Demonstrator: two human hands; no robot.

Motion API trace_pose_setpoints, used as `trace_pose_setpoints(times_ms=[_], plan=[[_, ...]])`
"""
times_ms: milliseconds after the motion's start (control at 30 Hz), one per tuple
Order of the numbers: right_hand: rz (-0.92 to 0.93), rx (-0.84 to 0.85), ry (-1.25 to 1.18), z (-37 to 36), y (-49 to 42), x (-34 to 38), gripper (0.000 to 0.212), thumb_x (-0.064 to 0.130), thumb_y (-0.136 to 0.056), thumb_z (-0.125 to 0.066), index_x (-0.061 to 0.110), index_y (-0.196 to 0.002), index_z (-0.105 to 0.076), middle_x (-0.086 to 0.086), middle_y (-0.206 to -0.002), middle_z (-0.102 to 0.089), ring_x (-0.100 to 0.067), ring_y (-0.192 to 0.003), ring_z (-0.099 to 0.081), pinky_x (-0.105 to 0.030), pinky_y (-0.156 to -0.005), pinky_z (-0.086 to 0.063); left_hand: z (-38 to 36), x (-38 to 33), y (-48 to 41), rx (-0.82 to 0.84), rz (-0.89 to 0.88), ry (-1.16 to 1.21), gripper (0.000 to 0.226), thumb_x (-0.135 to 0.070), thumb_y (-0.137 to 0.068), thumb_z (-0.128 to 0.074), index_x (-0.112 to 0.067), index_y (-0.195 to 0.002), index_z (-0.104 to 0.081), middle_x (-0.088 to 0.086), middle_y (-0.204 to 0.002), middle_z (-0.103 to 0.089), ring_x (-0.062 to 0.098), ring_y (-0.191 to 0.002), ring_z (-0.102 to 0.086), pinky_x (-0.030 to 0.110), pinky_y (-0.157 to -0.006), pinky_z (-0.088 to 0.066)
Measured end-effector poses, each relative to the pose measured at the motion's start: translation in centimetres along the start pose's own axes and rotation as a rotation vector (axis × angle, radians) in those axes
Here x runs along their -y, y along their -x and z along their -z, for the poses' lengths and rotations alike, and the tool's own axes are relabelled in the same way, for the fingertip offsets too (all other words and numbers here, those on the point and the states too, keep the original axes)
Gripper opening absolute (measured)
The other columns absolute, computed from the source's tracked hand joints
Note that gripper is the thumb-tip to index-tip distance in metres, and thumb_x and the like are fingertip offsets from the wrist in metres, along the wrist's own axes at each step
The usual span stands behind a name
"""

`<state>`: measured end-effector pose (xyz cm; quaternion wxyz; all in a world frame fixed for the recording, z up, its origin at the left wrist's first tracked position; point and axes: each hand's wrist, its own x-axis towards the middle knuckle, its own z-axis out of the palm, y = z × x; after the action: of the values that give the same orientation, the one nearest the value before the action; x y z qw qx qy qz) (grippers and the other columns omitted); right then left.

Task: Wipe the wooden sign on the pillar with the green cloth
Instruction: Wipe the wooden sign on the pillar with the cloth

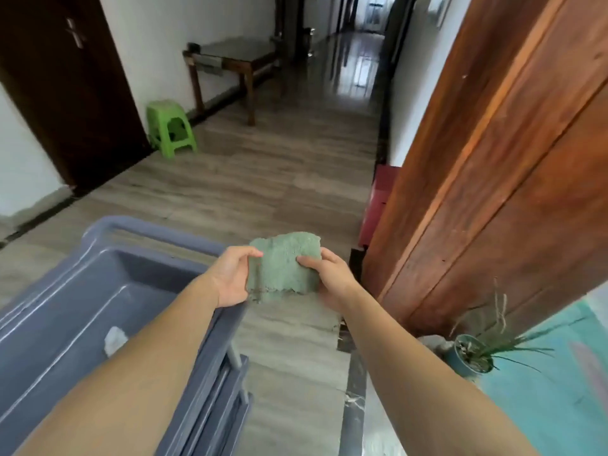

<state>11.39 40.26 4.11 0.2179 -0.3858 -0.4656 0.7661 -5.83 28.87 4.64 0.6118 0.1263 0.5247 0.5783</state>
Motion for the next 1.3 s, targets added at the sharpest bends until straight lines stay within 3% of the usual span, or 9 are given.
trace_pose_setpoints(times_ms=[100, 267, 333, 467, 633, 800, 900, 1167, 1300], plan=[[0.081, -0.090, -0.069, 8.2, 2.7, 3.0, 0.028, 0.000, -0.089, -0.069, 0.009, -0.116, -0.066, -0.014, -0.112, -0.077, -0.032, -0.101, -0.075, -0.047, -0.083, -0.062, -9.0, 0.3, -4.0, 0.126, 0.024, -0.184, 0.050, -0.025, -0.086, -0.067, -0.010, -0.134, -0.062, 0.019, -0.133, -0.067, 0.038, -0.120, -0.064, 0.056, -0.102, -0.049], [0.199, -0.247, -0.095, 21.2, 7.6, 7.8, 0.033, -0.001, -0.095, -0.060, 0.020, -0.120, -0.069, -0.006, -0.109, -0.079, -0.026, -0.097, -0.076, -0.044, -0.081, -0.063, -23.6, 2.6, -8.5, 0.292, -0.034, -0.284, 0.038, -0.010, -0.094, -0.063, -0.012, -0.132, -0.060, 0.017, -0.124, -0.072, 0.034, -0.108, -0.072, 0.047, -0.077, -0.061], [0.230, -0.288, -0.113, 26.1, 9.4, 9.9, 0.035, -0.002, -0.095, -0.058, 0.020, -0.119, -0.070, -0.007, -0.109, -0.079, -0.027, -0.097, -0.077, -0.038, -0.072, -0.062, -29.1, 3.5, -9.4, 0.317, -0.054, -0.315, 0.039, -0.007, -0.093, -0.064, -0.010, -0.132, -0.061, 0.017, -0.123, -0.073, 0.034, -0.110, -0.071, 0.048, -0.084, -0.060], [0.291, -0.356, -0.104, 34.4, 12.1, 13.8, 0.035, -0.003, -0.094, -0.058, 0.017, -0.120, -0.070, -0.010, -0.114, -0.077, -0.030, -0.100, -0.075, -0.038, -0.072, -0.060, -38.7, 4.1, -10.7, 0.369, -0.100, -0.396, 0.037, -0.002, -0.095, -0.061, -0.008, -0.132, -0.061, 0.017, -0.124, -0.072, 0.035, -0.112, -0.070, 0.056, -0.098, -0.054], [0.366, -0.421, -0.055, 41.3, 14.5, 19.5, 0.033, -0.006, -0.094, -0.057, 0.013, -0.117, -0.070, -0.013, -0.113, -0.077, -0.033, -0.100, -0.075, -0.043, -0.081, -0.062, -48.3, 2.9, -11.8, 0.409, -0.186, -0.465, 0.037, -0.001, -0.096, -0.060, -0.011, -0.131, -0.061, 0.014, -0.122, -0.074, 0.032, -0.107, -0.073, 0.051, -0.089, -0.059], [0.455, -0.439, 0.002, 44.8, 15.2, 26.4, 0.032, -0.007, -0.095, -0.055, 0.012, -0.116, -0.070, -0.014, -0.112, -0.077, -0.033, -0.101, -0.075, -0.042, -0.079, -0.062, -55.6, -0.9, -12.4, 0.416, -0.283, -0.489, 0.040, -0.001, -0.096, -0.060, -0.013, -0.133, -0.060, 0.013, -0.123, -0.073, 0.031, -0.107, -0.073, 0.048, -0.086, -0.060], [0.521, -0.443, 0.039, 45.6, 14.8, 31.6, 0.032, -0.005, -0.095, -0.056, 0.014, -0.115, -0.071, -0.012, -0.110, -0.078, -0.033, -0.100, -0.075, -0.050, -0.088, -0.059, -59.0, -5.0, -12.8, 0.427, -0.364, -0.517, 0.039, 0.000, -0.095, -0.061, -0.013, -0.131, -0.061, 0.013, -0.121, -0.073, 0.032, -0.106, -0.073, 0.052, -0.090, -0.059], [0.817, -0.428, 0.162, 44.1, 12.8, 49.6, 0.032, -0.004, -0.095, -0.058, 0.018, -0.114, -0.072, -0.007, -0.109, -0.079, -0.030, -0.101, -0.075, -0.053, -0.092, -0.058, -67.2, -21.5, -12.3, 0.477, -0.740, -0.622, 0.028, -0.003, -0.094, -0.063, -0.022, -0.114, -0.069, 0.007, -0.111, -0.078, 0.027, -0.100, -0.076, 0.050, -0.088, -0.061], [0.991, -0.452, 0.208, 42.3, 13.5, 59.0, 0.031, -0.003, -0.094, -0.059, 0.017, -0.113, -0.071, -0.007, -0.108, -0.079, -0.029, -0.100, -0.075, -0.049, -0.088, -0.061, -71.6, -30.3, -10.0, 0.514, -0.931, -0.636, 0.032, -0.004, -0.094, -0.064, -0.022, -0.120, -0.068, 0.007, -0.110, -0.078, 0.025, -0.097, -0.077, 0.042, -0.078, -0.063]])
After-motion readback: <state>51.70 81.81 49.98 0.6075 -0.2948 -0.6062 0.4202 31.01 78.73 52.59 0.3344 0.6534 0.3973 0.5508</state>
